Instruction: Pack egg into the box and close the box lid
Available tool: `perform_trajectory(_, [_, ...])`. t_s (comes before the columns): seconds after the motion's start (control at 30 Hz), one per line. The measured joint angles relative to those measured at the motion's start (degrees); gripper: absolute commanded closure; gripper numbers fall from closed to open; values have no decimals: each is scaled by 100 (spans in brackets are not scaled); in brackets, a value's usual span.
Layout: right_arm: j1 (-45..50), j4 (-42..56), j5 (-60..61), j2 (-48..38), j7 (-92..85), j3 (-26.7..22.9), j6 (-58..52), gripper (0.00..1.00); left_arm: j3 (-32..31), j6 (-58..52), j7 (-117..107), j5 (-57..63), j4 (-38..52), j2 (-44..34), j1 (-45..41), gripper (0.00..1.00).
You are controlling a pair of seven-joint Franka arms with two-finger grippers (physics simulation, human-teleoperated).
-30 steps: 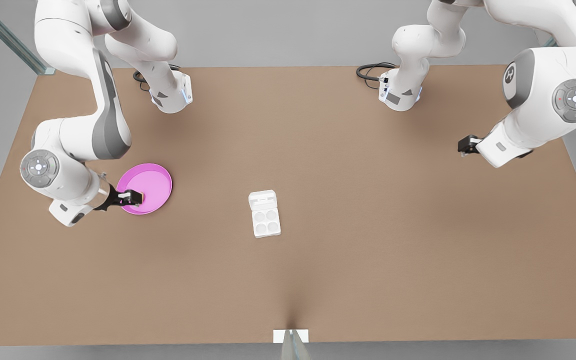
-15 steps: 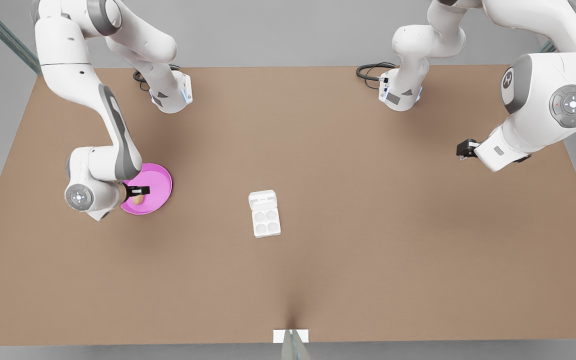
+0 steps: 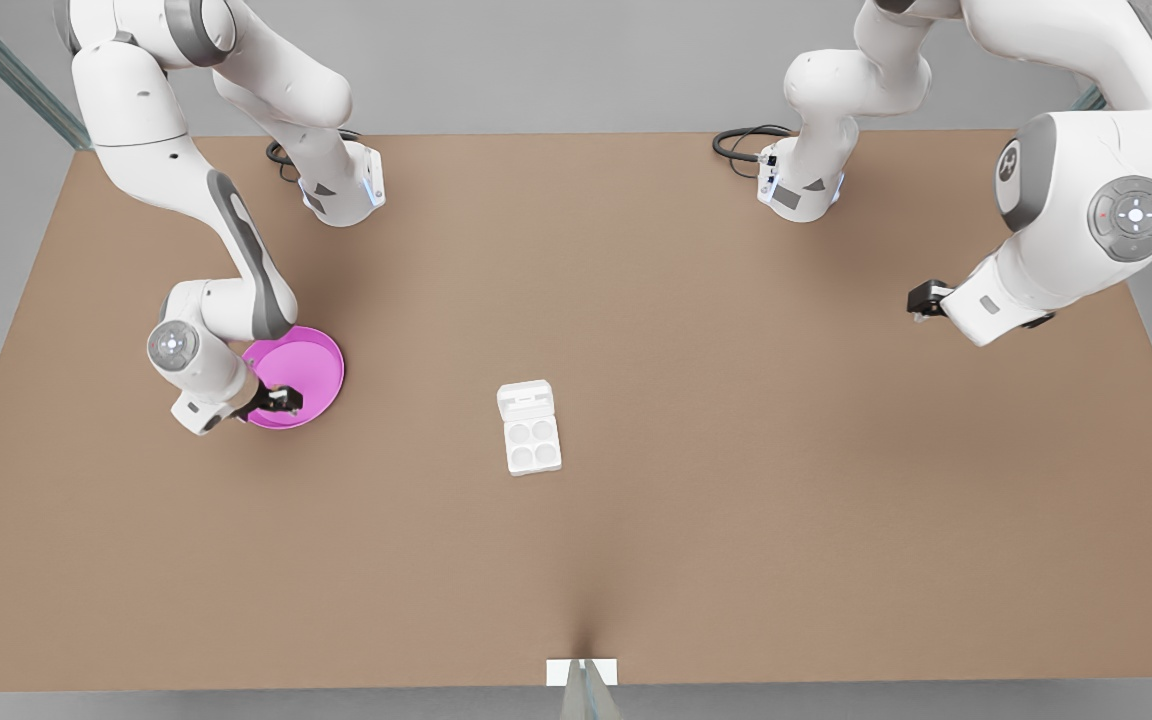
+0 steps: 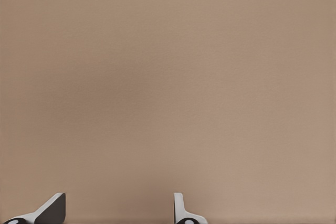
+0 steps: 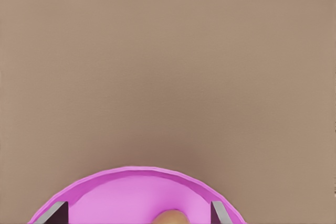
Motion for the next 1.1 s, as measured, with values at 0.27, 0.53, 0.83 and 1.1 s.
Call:
perform_trajectory(0.27, [-46,-284,-3,-127,-76,-1,401,0,1,-8,9,0,0,0,-5,0])
perform_trajectory(0.53, [-57,-1350,4,-1131,-114,32,491,0,2,-33,18,3,0,0,-52,0])
perform_trajectory(0.83, [-85,-1230,5,-502,-50,26,569,0,2,-38,26,4,0,24,-55,0])
perform_trajectory(1.1, [-92,-1201,8,-232,18,26,723,0,2,-46,30,1,-9,44,-54,0])
